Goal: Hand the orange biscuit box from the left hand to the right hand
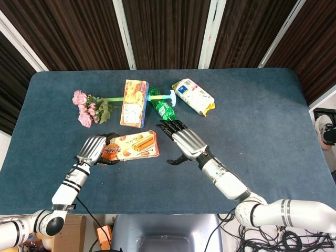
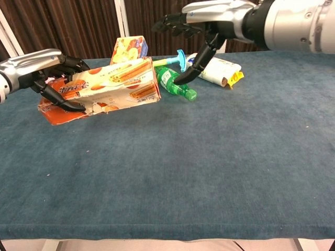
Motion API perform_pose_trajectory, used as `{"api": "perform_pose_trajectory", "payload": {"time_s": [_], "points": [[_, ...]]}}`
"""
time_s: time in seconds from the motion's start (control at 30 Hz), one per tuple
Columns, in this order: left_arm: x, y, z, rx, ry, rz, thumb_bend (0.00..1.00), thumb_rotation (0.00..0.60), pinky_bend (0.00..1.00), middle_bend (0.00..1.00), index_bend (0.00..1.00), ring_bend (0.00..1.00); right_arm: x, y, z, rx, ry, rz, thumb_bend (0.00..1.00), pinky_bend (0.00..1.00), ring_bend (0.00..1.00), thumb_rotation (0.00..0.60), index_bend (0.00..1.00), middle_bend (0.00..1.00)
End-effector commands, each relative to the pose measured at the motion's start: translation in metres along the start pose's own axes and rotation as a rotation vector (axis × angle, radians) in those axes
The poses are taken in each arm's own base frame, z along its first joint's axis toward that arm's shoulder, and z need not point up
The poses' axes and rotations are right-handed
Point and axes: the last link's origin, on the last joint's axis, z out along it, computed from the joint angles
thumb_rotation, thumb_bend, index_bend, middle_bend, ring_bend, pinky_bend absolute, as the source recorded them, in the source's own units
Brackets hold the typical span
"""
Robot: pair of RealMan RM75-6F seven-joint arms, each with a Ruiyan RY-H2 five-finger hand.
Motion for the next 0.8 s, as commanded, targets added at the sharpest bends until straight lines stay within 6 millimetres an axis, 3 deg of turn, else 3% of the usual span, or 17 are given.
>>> {"api": "perform_pose_trajectory", "payload": {"time_s": [0.03,0.5,0.6,0.67,0.8], "points": [[0.003,0.002,-0.002,0.003,0.011,0.008,0.19,0.600,0.68,0.63,0.62,0.60,-0.009,-0.018,0.015,-0.007,-0.029,-0.019,0.09,0.00,0.00,0.600,0.00,0.00],[0.006,0.011,-0.017,-0.010,0.009,0.025,0.19,0.600,0.68,0.63,0.62,0.60,-0.036,-0.036,0.044,-0.028,-0.029,-0.054,0.09,0.00,0.00,0.600,0.00,0.00],[0.007,0.012,-0.018,-0.015,0.009,0.025,0.20,0.600,0.68,0.63,0.62,0.60,-0.040,-0.040,0.048,-0.031,-0.021,-0.064,0.09,0.03,0.02,0.600,0.02,0.09],[0.007,0.013,-0.019,-0.018,0.011,0.024,0.20,0.600,0.68,0.63,0.62,0.60,-0.040,-0.044,0.051,-0.028,0.013,-0.049,0.09,0.18,0.14,0.600,0.17,0.24],[0.008,0.015,-0.020,-0.020,0.017,0.017,0.20,0.600,0.68,0.63,0.62,0.60,-0.042,-0.047,0.053,-0.025,0.045,-0.033,0.14,0.52,0.47,0.600,0.57,0.54]]}}
